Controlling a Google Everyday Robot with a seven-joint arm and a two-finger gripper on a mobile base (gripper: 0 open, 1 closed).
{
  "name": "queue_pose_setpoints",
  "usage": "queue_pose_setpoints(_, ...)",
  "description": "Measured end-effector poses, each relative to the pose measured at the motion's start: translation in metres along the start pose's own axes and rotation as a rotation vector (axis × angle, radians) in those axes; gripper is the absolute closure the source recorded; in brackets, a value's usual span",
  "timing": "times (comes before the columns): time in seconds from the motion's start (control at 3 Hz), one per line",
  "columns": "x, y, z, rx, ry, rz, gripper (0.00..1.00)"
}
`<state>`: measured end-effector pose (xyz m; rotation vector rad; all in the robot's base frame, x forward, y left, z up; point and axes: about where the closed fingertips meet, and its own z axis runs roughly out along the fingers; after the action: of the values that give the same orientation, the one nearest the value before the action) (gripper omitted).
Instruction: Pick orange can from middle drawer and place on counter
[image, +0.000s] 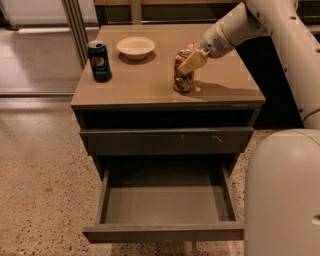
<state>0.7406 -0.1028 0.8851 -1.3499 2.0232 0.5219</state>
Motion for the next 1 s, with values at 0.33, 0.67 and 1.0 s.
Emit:
queue_pose_setpoints(0.33,0.0000,0.0000,0.0000,0.000,0.000,0.000,0.59)
queue_pose_setpoints(0.67,0.0000,0.0000,0.0001,0.000,0.000,0.000,0.36)
queue_pose_setpoints(1.0,0.0000,0.0000,0.0001,0.000,0.000,0.000,0.14)
